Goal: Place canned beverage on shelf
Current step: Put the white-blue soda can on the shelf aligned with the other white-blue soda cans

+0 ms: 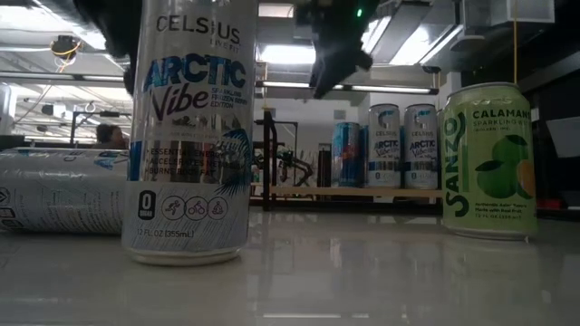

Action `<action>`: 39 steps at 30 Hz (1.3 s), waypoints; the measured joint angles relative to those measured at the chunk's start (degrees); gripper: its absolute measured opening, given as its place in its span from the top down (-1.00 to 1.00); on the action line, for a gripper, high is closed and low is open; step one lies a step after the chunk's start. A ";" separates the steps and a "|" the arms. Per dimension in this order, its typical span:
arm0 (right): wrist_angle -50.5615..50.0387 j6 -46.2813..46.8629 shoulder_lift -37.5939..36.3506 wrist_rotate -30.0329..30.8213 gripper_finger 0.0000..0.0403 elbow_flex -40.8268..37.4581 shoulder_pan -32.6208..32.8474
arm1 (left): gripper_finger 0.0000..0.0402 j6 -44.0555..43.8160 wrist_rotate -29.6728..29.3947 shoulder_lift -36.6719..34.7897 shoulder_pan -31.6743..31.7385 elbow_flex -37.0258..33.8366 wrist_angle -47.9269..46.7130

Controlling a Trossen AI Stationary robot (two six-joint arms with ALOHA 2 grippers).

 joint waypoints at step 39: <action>3.61 9.90 -0.21 -26.01 -0.79 0.02 13.41 | -0.41 -10.13 2.20 2.42 -18.82 8.64 -19.29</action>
